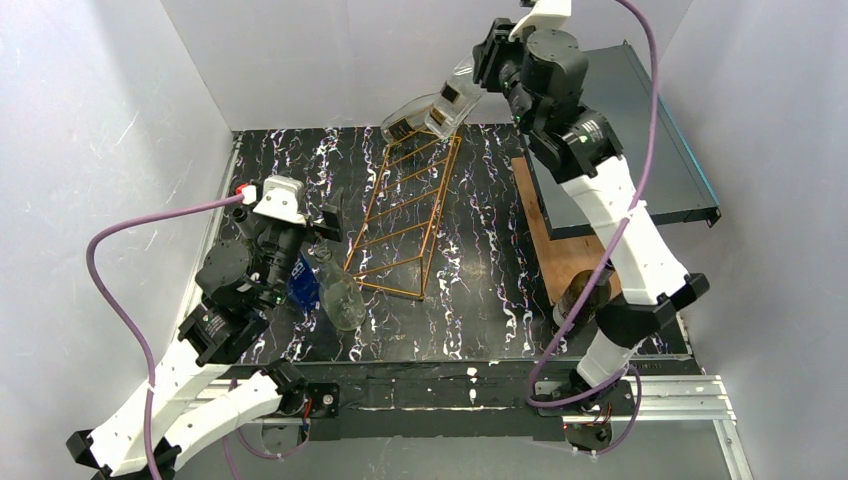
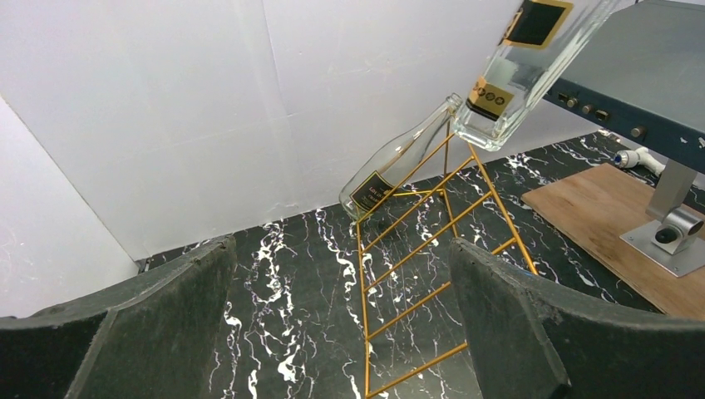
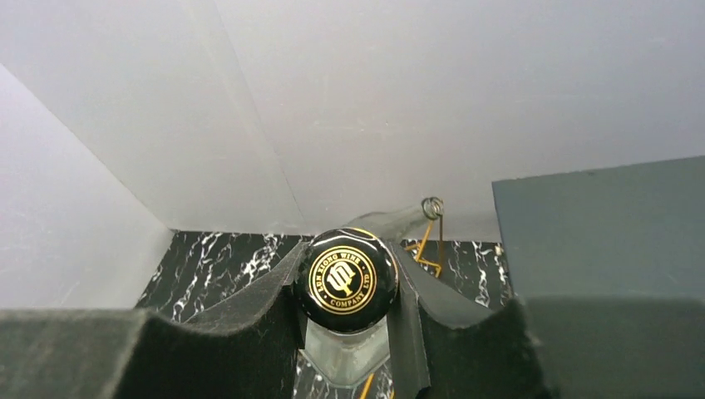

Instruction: Put the wine bottle on the wine rack

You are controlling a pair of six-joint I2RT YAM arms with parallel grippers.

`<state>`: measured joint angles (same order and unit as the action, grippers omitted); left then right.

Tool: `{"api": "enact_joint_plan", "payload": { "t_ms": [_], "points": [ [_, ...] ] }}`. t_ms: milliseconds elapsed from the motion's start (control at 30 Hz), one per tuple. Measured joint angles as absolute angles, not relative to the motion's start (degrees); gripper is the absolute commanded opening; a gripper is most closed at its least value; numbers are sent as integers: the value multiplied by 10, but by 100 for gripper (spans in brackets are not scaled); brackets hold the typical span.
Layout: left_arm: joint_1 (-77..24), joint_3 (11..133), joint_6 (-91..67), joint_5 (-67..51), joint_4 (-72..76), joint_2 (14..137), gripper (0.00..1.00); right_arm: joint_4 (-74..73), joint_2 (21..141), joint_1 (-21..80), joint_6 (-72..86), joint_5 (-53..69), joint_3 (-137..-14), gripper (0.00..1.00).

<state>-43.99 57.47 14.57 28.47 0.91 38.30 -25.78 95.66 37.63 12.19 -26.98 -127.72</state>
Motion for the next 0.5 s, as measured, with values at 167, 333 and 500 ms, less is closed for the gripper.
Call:
{"api": "enact_joint_plan", "payload": {
  "t_ms": [167,333,500],
  "points": [
    [-440,575,146,285,10,387,99,-209,1010,376,119,-278,-1289,1],
    [-440,575,146,284,10,391,99,-185,1067,377,119,-289,-1290,1],
    [-440,575,146,283,10,392,99,-180,1101,376,121,-299,-1289,1]
  ]
}}
